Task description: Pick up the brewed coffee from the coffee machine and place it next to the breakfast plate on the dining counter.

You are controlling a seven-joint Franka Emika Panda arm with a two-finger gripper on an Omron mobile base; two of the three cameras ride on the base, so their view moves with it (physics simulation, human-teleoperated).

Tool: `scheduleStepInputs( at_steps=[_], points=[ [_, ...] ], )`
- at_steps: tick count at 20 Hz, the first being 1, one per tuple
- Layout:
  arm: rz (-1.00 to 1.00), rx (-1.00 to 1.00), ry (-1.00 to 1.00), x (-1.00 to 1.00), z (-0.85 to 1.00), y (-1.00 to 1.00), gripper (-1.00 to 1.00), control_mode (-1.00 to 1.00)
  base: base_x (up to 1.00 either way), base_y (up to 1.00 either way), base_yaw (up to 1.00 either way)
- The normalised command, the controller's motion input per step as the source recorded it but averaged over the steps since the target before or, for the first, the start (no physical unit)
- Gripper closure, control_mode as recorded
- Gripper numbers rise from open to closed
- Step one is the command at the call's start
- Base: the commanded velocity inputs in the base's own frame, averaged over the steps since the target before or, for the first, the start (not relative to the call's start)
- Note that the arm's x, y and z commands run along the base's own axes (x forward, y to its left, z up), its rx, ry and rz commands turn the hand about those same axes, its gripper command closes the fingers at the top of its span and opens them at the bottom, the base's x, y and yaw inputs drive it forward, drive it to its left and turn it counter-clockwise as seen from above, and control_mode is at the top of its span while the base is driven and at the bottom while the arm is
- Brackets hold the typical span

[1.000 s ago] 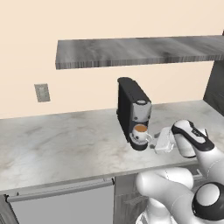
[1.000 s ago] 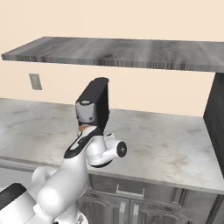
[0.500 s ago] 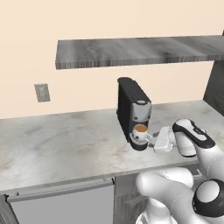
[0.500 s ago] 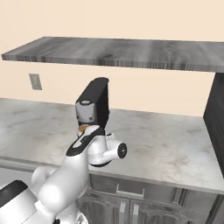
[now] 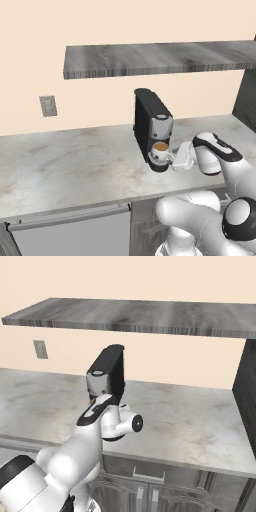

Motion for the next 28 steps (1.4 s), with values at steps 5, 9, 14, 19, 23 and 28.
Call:
scheduleStepInputs(
  at_steps=[5, 9, 14, 19, 23, 28],
  points=[
    [0.00, 0.00, 0.00, 0.19, 0.00, 0.01, -1.00, -1.00, 0.00, 0.00, 0.00],
    [0.00, 0.00, 0.00, 0.16, 0.00, 0.00, 1.00, -1.00, 0.00, 0.00, 0.00],
    [0.00, 0.00, 0.00, 0.06, 0.00, 0.00, 1.00, -1.00, 0.00, 0.00, 0.00],
    [0.00, 0.00, 0.00, -0.05, 0.00, 0.00, 1.00, -1.00, 0.00, 0.00, 0.00],
    [0.02, 0.00, 0.00, -0.41, 0.08, 0.00, 1.00, -1.00, 0.00, 0.00, 0.00],
    [0.13, 0.00, -0.01, -0.72, 0.30, 0.00, 1.00, -1.00, 0.00, 0.00, 0.00]
  ],
)
